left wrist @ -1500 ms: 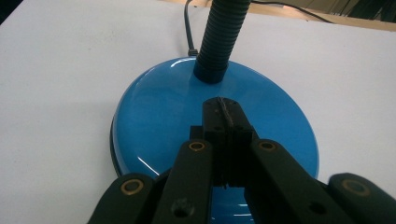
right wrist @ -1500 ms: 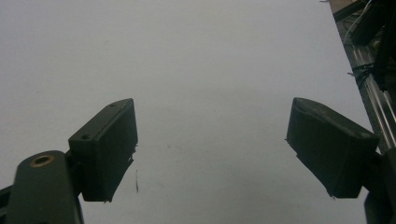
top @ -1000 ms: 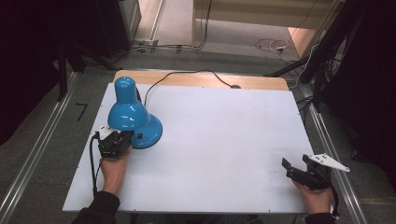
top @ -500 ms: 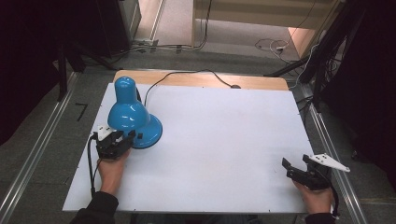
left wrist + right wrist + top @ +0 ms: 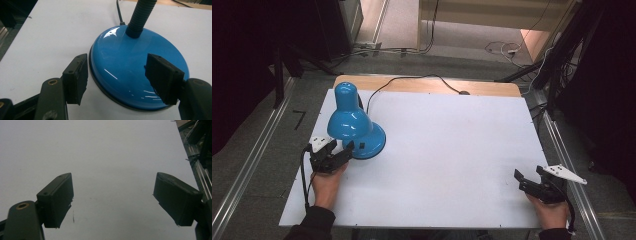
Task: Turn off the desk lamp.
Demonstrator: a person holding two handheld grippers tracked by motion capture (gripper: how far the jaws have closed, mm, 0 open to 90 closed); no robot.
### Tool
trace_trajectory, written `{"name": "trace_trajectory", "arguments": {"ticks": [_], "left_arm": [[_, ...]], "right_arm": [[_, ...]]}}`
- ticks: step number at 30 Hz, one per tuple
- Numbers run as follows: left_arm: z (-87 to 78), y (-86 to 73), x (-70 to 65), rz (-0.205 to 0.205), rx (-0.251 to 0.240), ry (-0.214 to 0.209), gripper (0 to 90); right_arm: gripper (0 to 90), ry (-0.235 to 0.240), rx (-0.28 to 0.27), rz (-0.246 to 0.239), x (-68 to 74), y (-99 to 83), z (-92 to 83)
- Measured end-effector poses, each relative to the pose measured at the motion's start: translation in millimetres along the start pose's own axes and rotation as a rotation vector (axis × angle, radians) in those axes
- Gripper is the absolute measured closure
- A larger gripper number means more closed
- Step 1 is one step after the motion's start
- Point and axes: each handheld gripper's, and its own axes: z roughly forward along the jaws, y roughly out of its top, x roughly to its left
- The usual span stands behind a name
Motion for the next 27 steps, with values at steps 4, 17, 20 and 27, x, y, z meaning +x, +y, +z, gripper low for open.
{"name": "trace_trajectory", "arguments": {"ticks": [4, 17, 20, 27], "left_arm": [[-5.6, 0.6, -0.3, -0.008, -0.008, -0.003, 32.2], [-16.5, -1.1, -0.5, -0.005, -0.003, 0.002, 24.3], [-17.9, -2.5, -1.1, 0.002, 0.012, 0.003, 21.4], [-23.2, -5.2, -0.3, 0.009, 0.021, 0.007, 19.0]], "right_arm": [[15.2, 0.000, 0.000, 0.001, -0.4, 0.0, -0.4], [15.2, 0.002, 0.002, -0.001, -0.1, -0.1, 0.3], [15.2, 0.001, 0.005, 0.002, 0.2, -0.1, 0.4], [15.2, 0.001, 0.004, 0.001, 0.7, -0.1, 0.3]]}}
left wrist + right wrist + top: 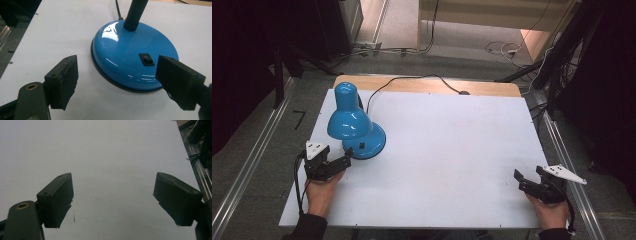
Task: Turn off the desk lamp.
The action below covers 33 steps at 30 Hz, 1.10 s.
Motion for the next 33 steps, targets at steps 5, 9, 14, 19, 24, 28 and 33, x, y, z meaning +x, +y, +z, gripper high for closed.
{"name": "trace_trajectory", "arguments": {"ticks": [5, 9, 14, 19, 24, 28, 33], "left_arm": [[-7.4, -1.6, 0.5, 0.003, -0.006, -0.004, 18.7], [-12.2, -3.2, 1.8, 0.003, -0.008, -0.005, 18.6], [-15.1, -5.1, 1.6, 0.006, -0.007, -0.008, 18.6], [-17.3, -6.3, -0.3, 0.014, -0.008, -0.011, 18.6], [-17.9, -8.3, -2.4, 0.026, 0.006, -0.011, 18.6], [-20.9, -9.3, -3.6, 0.030, 0.001, -0.016, 18.6], [-24.1, -11.5, -3.9, 0.036, 0.015, -0.021, 17.5]], "right_arm": [[15.2, -0.002, -0.002, 0.003, -0.4, 0.0, -0.5], [15.2, 0.000, -0.004, 0.002, -0.3, 0.2, -1.3], [15.2, -0.002, -0.004, 0.002, -0.3, 0.1, -1.1], [15.2, -0.005, -0.002, 0.000, -0.7, 0.0, -0.5], [15.2, -0.003, -0.002, 0.007, -1.8, -0.3, -0.7], [15.2, -0.004, -0.004, 0.007, -2.5, -0.4, -1.6], [15.2, -0.005, -0.005, 0.006, -2.9, -0.6, -1.7]]}}
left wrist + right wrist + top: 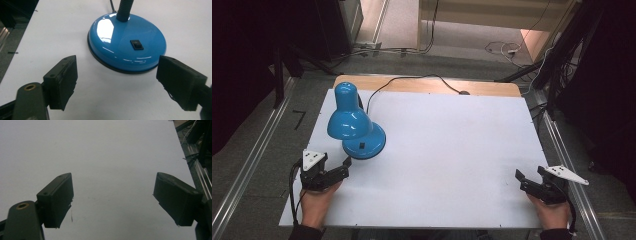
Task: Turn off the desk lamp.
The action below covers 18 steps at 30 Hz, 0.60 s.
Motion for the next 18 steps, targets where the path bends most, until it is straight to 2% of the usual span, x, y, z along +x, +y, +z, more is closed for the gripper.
{"name": "trace_trajectory", "arguments": {"ticks": [10, 18], "left_arm": [[-6.6, -4.6, 0.7, 0.022, 0.023, -0.004, 15.9], [-10.3, -7.9, 4.4, 0.017, 0.034, -0.004, 15.3]], "right_arm": [[15.1, -0.004, 0.009, 0.005, 0.0, -1.1, 1.5], [14.2, -0.012, 0.011, 0.009, -1.8, -2.2, 2.2]]}}
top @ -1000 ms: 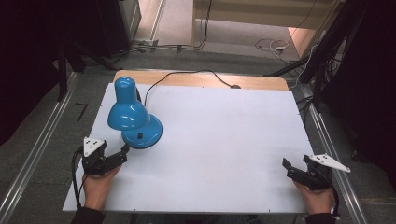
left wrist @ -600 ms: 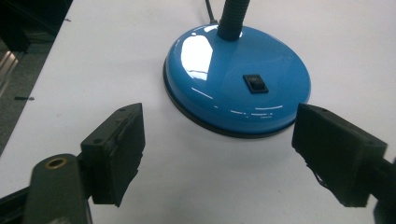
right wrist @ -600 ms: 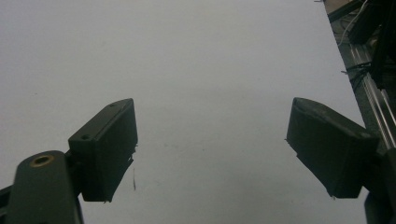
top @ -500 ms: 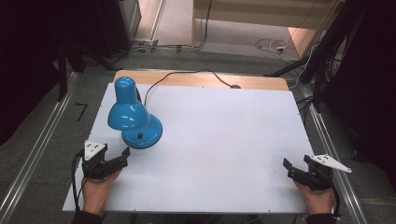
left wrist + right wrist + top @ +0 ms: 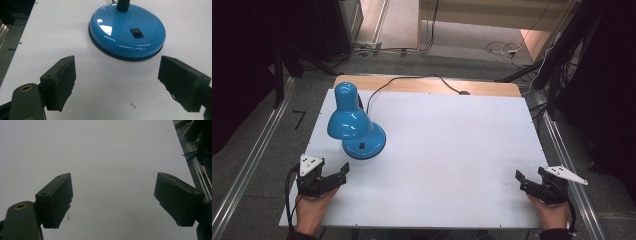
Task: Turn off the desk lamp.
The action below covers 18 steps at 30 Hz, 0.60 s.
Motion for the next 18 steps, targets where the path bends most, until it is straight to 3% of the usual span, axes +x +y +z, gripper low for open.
{"name": "trace_trajectory", "arguments": {"ticks": [18], "left_arm": [[-15.0, -6.3, 2.9, 0.005, 0.000, 0.003, 15.2]], "right_arm": [[13.7, -0.005, 0.001, 0.003, -0.6, -0.4, -0.7]]}}
